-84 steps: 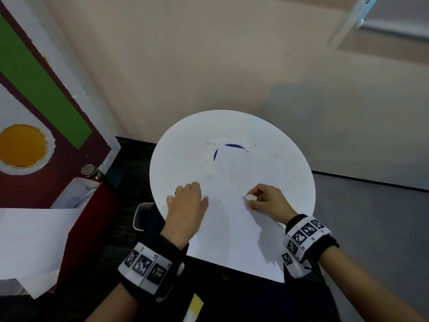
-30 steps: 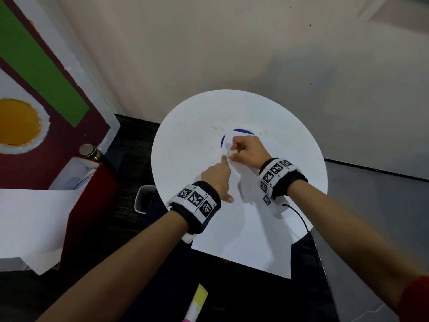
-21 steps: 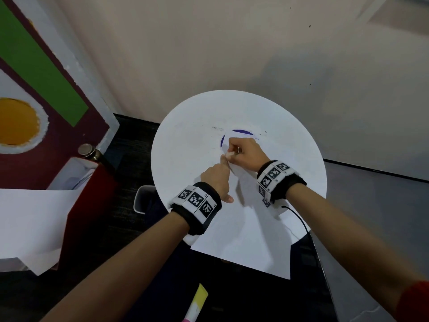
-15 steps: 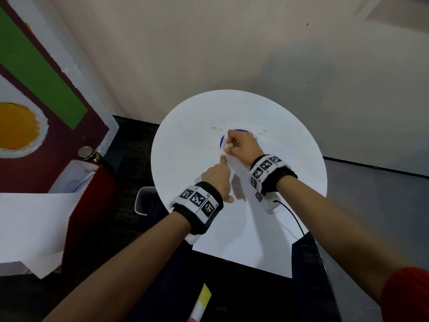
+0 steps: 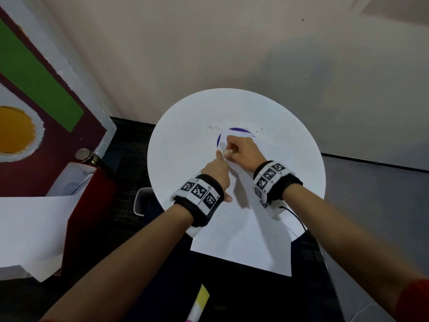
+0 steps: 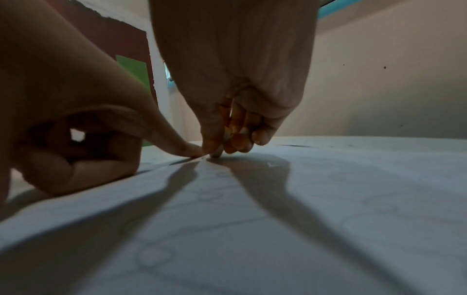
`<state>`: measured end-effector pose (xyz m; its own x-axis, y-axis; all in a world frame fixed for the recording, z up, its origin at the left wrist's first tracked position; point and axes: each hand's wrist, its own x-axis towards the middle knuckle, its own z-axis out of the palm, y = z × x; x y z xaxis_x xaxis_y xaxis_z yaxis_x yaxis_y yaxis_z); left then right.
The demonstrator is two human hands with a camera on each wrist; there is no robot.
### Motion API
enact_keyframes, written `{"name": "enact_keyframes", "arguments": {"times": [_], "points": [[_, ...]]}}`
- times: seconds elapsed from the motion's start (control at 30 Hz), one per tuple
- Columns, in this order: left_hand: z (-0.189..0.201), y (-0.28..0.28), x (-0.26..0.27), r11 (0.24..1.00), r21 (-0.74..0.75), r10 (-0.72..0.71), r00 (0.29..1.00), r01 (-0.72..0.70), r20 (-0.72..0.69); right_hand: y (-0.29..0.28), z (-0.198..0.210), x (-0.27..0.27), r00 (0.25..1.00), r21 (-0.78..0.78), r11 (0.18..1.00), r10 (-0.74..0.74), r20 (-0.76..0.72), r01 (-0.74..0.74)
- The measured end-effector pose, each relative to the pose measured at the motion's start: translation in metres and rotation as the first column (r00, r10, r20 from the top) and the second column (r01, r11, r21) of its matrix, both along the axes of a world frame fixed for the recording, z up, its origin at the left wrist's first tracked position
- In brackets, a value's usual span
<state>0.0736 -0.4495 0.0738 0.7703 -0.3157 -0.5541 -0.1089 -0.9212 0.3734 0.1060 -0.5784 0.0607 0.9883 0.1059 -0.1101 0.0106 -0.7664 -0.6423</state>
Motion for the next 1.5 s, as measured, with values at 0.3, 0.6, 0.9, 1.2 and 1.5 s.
{"name": "enact_keyframes", "arguments": {"times": [0.3,0.6,0.9,1.2,1.5], "points": [[0.003,-0.003,0.001,0.998,0.05,-0.049,0.999,0.047,0.025,-0.002,0.004,0.005,0.998,0.01,0.998,-0.061,0.007,0.061],[0.008,-0.001,-0.001,0.994,0.077,-0.085,0.996,0.082,0.034,-0.003,0.006,0.021,0.986,0.029,0.986,-0.165,0.021,0.164],[0.01,0.005,-0.004,0.964,0.199,-0.207,0.968,0.177,0.143,-0.006,-0.004,-0.006,0.993,0.106,0.988,-0.106,-0.049,0.111],[0.009,0.02,0.014,0.901,0.349,-0.366,0.884,0.258,0.292,0.006,-0.008,-0.032,0.997,0.096,0.995,-0.007,-0.073,0.014],[0.004,0.036,0.008,0.886,0.408,-0.348,0.896,0.218,0.276,0.012,-0.009,-0.045,0.993,0.163,0.98,-0.103,-0.061,0.112]]}}
